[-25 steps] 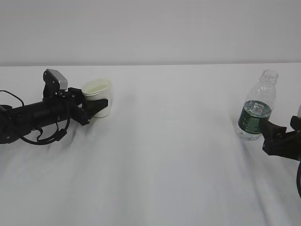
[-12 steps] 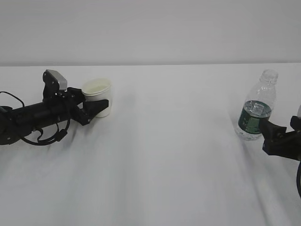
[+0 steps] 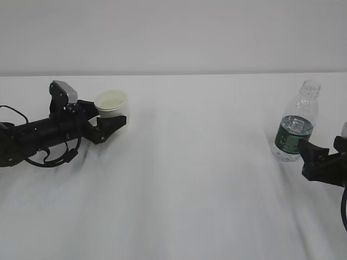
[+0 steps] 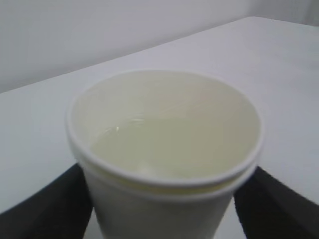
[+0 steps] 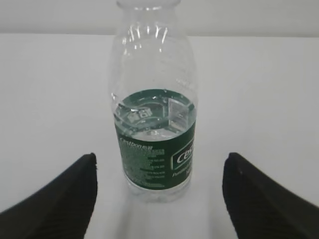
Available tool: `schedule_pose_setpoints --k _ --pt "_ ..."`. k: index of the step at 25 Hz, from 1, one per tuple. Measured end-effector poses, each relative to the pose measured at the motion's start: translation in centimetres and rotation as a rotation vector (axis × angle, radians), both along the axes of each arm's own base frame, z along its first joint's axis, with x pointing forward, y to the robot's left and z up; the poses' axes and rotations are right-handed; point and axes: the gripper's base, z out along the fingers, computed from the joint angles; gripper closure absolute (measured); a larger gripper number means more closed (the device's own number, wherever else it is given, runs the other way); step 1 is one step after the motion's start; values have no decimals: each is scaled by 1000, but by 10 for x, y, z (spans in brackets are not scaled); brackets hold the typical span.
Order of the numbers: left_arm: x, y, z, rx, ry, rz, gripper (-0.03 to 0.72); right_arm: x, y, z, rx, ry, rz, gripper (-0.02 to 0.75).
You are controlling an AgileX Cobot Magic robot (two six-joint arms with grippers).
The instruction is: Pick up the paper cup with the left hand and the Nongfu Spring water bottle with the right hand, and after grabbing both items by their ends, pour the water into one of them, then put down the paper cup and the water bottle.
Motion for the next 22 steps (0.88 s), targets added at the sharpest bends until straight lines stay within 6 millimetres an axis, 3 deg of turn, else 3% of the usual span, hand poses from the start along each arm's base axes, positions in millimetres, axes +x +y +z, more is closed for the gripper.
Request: schedule_pose_setpoints --k 10,22 --pt "-4 7 13 -1 -4 -8 58 0 0 -3 0 11 0 150" --pt "-25 18 4 -4 78 32 59 0 0 -3 0 11 0 151"
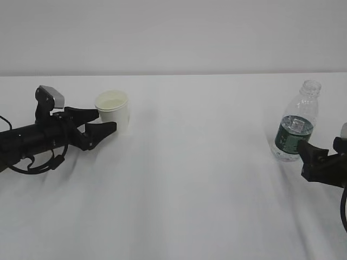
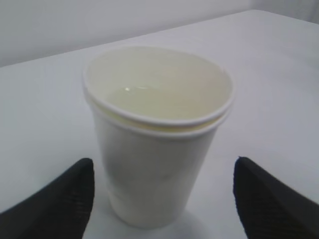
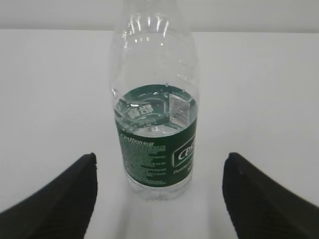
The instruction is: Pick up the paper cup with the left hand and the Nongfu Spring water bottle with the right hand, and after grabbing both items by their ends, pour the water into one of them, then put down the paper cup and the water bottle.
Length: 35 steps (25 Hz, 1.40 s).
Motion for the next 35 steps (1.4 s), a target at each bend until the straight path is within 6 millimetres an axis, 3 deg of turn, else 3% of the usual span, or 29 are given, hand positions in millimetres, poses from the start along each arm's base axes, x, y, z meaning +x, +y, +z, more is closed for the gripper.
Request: schedule_pose_setpoints --k 10,21,35 --pt "-14 32 27 -26 -16 192 67 0 0 0 4 0 -1 150" --pt "-35 43 46 -80 10 363 87 0 0 0 55 6 -15 151" --pt "-61 50 92 -144 -55 477 101 -3 0 39 103 -140 -24 151"
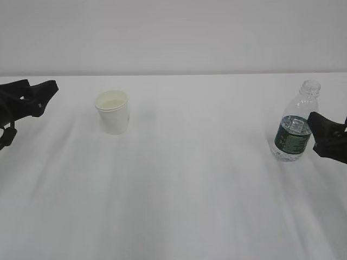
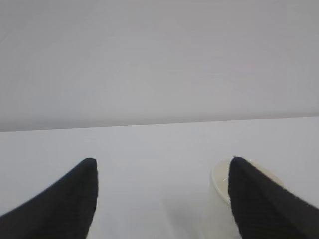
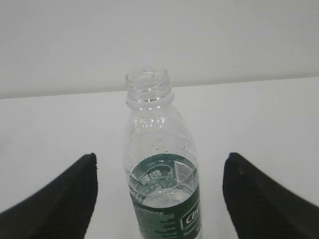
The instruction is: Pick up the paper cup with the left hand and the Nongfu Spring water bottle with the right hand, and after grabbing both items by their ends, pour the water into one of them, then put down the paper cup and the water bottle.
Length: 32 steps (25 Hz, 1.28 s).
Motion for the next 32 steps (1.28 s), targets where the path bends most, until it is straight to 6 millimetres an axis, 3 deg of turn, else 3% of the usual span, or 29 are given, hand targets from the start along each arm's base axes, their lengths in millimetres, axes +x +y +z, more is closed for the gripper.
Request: schedule_pose_setpoints --k 7,17,32 --pt "-19 0 15 -6 -19 13 108 -5 -1 9 -4 25 -3 150" --pt "-40 0 54 14 -66 35 120 -18 -2 32 -14 25 -8 150" --pt "-79 5 120 30 -63 120 121 -57 -6 72 -42 56 -29 150"
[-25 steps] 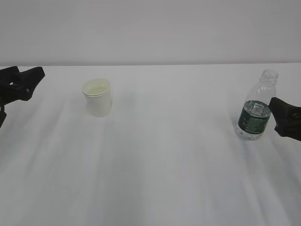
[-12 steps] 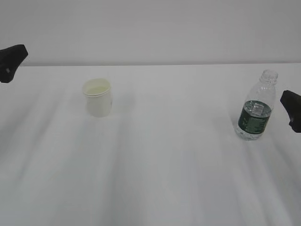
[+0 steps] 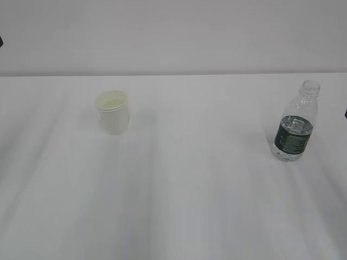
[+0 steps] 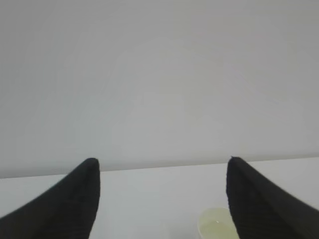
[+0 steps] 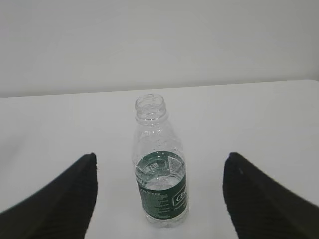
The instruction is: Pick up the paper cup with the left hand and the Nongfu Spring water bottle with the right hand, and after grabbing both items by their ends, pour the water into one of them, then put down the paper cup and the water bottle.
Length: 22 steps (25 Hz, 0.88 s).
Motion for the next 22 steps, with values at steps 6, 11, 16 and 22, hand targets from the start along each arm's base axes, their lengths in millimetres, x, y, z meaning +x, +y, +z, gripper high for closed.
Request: schedule_pose_setpoints --k 6,11,16,22 --pt "-18 1 22 -15 -40 24 121 -8 -2 23 -14 8 -10 151" --pt "-32 1 33 8 -32 34 121 -9 -2 42 -21 15 -18 151" --pt "-51 5 45 22 -18 99 121 -8 -3 56 -50 45 -19 150" --pt "-74 6 64 -25 -81 124 121 -20 -4 74 -60 -30 -20 150"
